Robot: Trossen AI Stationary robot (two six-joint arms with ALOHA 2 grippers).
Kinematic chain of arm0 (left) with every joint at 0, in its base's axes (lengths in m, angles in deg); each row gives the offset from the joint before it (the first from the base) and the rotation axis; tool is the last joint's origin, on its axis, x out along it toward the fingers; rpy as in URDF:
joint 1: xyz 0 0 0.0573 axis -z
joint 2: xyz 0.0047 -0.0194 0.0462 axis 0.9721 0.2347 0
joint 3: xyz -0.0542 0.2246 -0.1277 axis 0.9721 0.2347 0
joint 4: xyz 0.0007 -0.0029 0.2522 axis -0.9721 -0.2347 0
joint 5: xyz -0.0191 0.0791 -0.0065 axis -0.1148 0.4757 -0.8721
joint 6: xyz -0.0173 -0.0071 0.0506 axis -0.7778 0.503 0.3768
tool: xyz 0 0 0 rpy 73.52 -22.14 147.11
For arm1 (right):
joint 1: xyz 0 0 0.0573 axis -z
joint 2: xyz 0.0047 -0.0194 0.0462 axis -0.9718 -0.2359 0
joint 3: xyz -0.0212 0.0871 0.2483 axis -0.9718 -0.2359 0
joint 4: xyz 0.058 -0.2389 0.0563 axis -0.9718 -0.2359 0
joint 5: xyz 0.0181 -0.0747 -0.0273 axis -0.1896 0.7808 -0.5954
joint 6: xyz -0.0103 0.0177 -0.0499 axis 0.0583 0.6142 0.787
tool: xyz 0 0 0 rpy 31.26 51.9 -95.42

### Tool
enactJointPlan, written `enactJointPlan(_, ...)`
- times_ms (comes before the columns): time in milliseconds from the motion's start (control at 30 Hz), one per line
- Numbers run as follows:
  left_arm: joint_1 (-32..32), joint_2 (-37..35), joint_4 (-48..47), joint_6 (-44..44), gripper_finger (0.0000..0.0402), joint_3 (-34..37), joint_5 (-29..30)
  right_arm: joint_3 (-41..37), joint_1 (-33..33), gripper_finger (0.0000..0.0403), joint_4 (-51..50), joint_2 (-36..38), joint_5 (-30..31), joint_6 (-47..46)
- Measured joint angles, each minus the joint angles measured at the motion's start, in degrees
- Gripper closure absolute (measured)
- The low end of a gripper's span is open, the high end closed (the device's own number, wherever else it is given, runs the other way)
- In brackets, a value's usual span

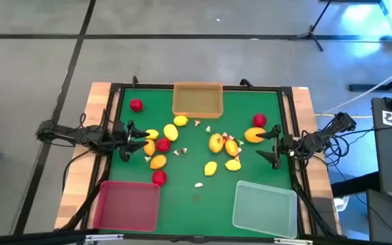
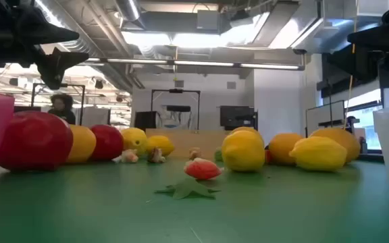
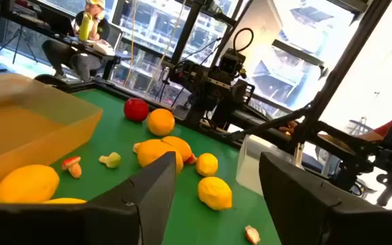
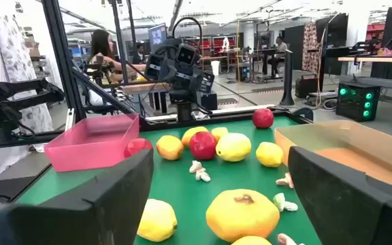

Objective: Sort produce into baskets

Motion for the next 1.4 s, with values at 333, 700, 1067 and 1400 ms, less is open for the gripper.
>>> enactJointPlan(333,0.0,0.0,0.0,0.0,0.0194,0.0,0.0,0.0,0.0,0.0066,0.0,0.0,0.0,0.0)
enactJointPlan(700,0.0,0.0,0.0,0.0,0.0194,0.0,0.0,0.0,0.0,0.0066,0.0,0.0,0.0,0.0)
enactJointPlan(1067,0.0,0.0,0.0,5.3,0.0194,0.0,0.0,0.0,0.0,0.0066,0.0,0.0,0.0,0.0)
enactJointPlan(1400,0.0,0.1,0.0,41.8,0.0194,0.0,0.0,0.0,0.0,0.0066,0.6,0.0,0.1,0.0)
